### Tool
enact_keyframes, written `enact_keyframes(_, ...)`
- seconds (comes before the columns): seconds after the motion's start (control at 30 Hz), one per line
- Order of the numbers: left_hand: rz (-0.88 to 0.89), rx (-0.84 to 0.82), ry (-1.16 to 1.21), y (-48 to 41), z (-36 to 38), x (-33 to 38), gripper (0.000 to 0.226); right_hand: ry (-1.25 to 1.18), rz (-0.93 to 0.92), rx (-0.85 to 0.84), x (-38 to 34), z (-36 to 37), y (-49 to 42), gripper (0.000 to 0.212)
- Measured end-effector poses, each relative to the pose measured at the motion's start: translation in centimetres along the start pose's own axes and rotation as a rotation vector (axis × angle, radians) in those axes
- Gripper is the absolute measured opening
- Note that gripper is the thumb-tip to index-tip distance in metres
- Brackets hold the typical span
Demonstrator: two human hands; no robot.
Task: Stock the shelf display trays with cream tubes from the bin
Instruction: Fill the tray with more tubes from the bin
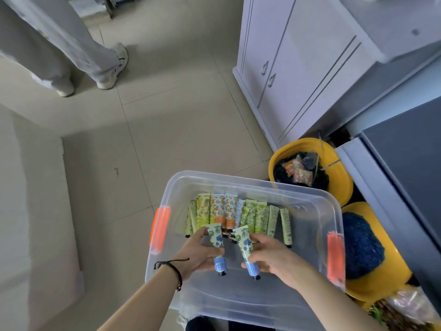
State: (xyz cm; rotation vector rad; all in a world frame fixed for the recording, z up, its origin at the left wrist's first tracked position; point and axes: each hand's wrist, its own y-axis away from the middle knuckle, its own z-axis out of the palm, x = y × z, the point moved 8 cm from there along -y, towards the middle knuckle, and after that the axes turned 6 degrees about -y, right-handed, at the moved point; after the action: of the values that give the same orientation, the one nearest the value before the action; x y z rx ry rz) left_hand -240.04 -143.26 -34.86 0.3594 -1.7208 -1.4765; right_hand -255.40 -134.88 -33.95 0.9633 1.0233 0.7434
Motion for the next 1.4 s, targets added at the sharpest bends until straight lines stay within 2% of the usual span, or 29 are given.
enact_keyframes(0.13,0.098,0.040,-0.058,2.7,-0.8,4.6,0.024,0.031,-0.128,0.088,-3.8,0.3,2.5,0.028)
enact_keyframes(0.23,0.216,0.062,-0.137,5.4,-1.8,9.5,0.025,0.109,-0.297,0.181,-8.1,0.5,5.2,0.018)
enact_keyframes(0.33,0.364,0.063,-0.205,9.5,-2.9,15.6,0.022,0.221,-0.449,0.230,-13.8,1.6,8.8,0.019)
enact_keyframes(0.43,0.506,0.070,-0.240,14.6,-4.3,21.8,0.024,0.341,-0.590,0.271,-20.6,3.2,13.6,0.011)
enact_keyframes(0.53,0.651,0.089,-0.268,20.7,-5.6,27.5,0.003,0.439,-0.758,0.313,-27.2,5.4,19.9,0.011)
enact_keyframes(0.67,0.823,0.130,-0.387,29.5,-6.9,33.9,0.021,0.479,-0.937,0.375,-34.1,7.9,29.5,0.010)
enact_keyframes(0.8,1.004,0.179,-0.498,40.0,-7.0,40.1,0.013,0.537,-1.098,0.433,-39.8,10.8,40.7,0.008)
enact_keyframes(0.83,1.054,0.189,-0.520,42.8,-6.8,41.6,0.012,0.552,-1.123,0.467,-41.1,11.2,43.6,0.012)
enact_keyframes(0.93,1.205,0.266,-0.594,51.6,-6.1,45.7,0.031,0.603,-1.203,0.563,-44.7,12.4,52.3,0.018)
enact_keyframes(0.97,1.262,0.285,-0.620,54.5,-5.6,46.9,0.029,0.628,-1.227,0.593,-45.7,12.7,55.1,0.018)
enact_keyframes(1.03,1.356,0.286,-0.666,59.5,-4.5,49.1,0.009,0.682,-1.254,0.659,-47.2,12.9,60.7,0.024)
enact_keyframes(1.13,1.453,0.328,-0.736,65.7,-1.9,52.1,0.017,0.748,-1.278,0.731,-48.4,12.5,68.7,0.016)
enact_keyframes(1.4,1.632,0.223,-0.946,74.1,11.4,56.9,0.015,0.785,-1.153,0.977,-45.6,5.9,83.0,0.017)
